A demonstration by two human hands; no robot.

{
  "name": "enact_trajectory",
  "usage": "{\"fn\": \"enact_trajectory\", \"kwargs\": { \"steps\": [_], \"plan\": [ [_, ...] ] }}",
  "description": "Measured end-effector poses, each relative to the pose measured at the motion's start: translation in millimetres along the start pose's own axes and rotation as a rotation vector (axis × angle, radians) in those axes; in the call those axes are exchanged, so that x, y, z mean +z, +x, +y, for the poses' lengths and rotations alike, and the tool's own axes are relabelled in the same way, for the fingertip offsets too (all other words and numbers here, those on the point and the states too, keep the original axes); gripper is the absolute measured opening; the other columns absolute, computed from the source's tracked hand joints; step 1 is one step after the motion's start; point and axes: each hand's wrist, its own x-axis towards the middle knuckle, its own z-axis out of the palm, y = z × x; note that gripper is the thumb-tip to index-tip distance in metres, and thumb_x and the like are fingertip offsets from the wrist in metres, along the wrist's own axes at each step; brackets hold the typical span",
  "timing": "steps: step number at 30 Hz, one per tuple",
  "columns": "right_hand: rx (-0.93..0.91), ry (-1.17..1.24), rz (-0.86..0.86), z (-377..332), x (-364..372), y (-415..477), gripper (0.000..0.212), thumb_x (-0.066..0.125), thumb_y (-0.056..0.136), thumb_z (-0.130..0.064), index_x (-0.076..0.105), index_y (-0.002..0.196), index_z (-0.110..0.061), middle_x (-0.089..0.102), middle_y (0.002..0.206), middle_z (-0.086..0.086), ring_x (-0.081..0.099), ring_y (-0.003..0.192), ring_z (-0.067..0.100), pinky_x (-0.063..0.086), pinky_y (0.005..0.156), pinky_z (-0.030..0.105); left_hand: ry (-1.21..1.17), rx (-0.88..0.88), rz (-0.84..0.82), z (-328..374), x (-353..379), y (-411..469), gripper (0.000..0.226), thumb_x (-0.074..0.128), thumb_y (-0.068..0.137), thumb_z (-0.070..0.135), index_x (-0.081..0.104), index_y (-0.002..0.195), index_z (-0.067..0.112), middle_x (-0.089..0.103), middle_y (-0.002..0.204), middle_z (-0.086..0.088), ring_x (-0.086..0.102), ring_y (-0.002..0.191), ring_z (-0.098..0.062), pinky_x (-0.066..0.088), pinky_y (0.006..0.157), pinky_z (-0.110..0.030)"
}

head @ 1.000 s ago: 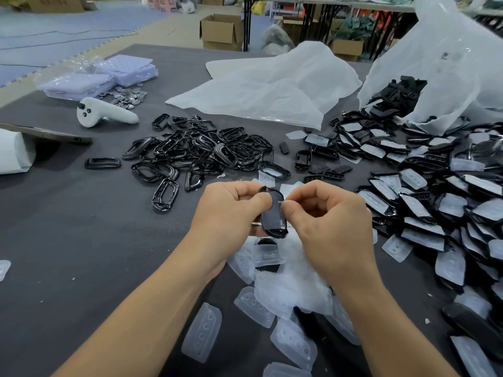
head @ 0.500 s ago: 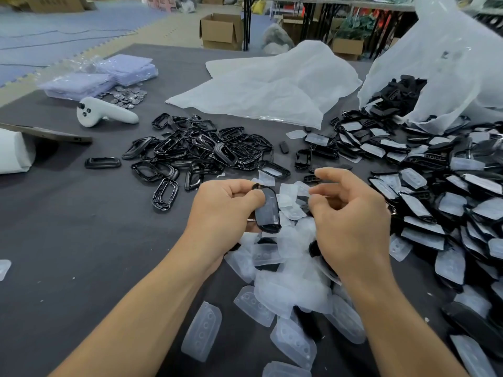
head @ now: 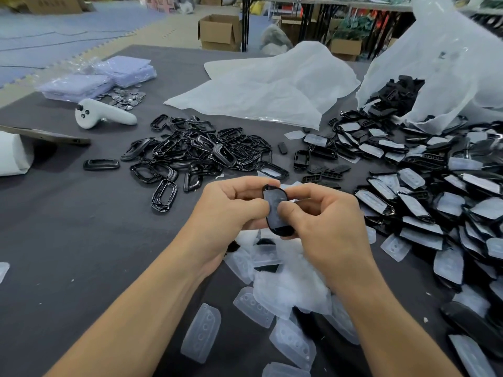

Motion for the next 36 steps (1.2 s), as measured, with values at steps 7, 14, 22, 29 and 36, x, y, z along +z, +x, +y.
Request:
{"fn": "enact_trajectory", "kwargs": {
  "steps": [7,14,22,29,36],
  "plan": [
    [-0.064,-0.109,0.007,0,1,-1,0.015,0.078,0.087,-0.015,0.077,0.09,-0.03,0.078,0.075,-0.009,0.076,0.071,0.013,0.064,0.072,0.038,0.114,0.013,0.073,-1,3,1,0.015,0.069,0.092,-0.002,0.082,0.097,0.006,0.08,0.092,-0.013,0.077,0.08,-0.02,0.062,0.068,-0.028],
    [-0.06,-0.107,0.0,0,2,0,0.016,0.076,0.089,-0.014,0.076,0.089,-0.03,0.077,0.075,-0.01,0.075,0.069,0.011,0.061,0.063,0.025,0.176,0.058,0.187,-4,8,3,0.016,0.074,0.089,-0.003,0.082,0.089,0.01,0.079,0.078,-0.01,0.073,0.063,-0.017,0.059,0.059,-0.024],
    [-0.069,-0.167,-0.024,-2,2,-2,0.015,0.076,0.091,-0.016,0.075,0.085,-0.03,0.076,0.071,-0.006,0.071,0.059,0.017,0.06,0.058,0.034,0.402,0.142,0.192,-6,3,1,0.015,0.074,0.076,0.027,0.082,0.088,0.034,0.078,0.075,-0.001,0.07,0.07,-0.011,0.062,0.072,-0.036],
    [-0.079,-0.162,-0.083,-4,5,-4,0.03,0.069,0.096,-0.009,0.073,0.083,-0.036,0.074,0.072,-0.009,0.067,0.056,0.007,0.053,0.052,0.018,0.47,0.201,0.278,-7,3,3,0.013,0.074,0.069,0.031,0.08,0.075,0.04,0.074,0.063,0.005,0.066,0.054,-0.01,0.058,0.062,-0.033],
    [-0.015,0.071,-0.059,-4,3,-2,0.024,0.077,0.086,-0.006,0.072,0.097,-0.027,0.077,0.075,0.002,0.072,0.06,0.02,0.055,0.056,0.023,0.355,0.226,0.365,-13,6,2,0.012,0.076,0.077,0.026,0.081,0.082,0.037,0.077,0.071,0.002,0.071,0.059,-0.017,0.064,0.068,-0.04]
  ]
}}
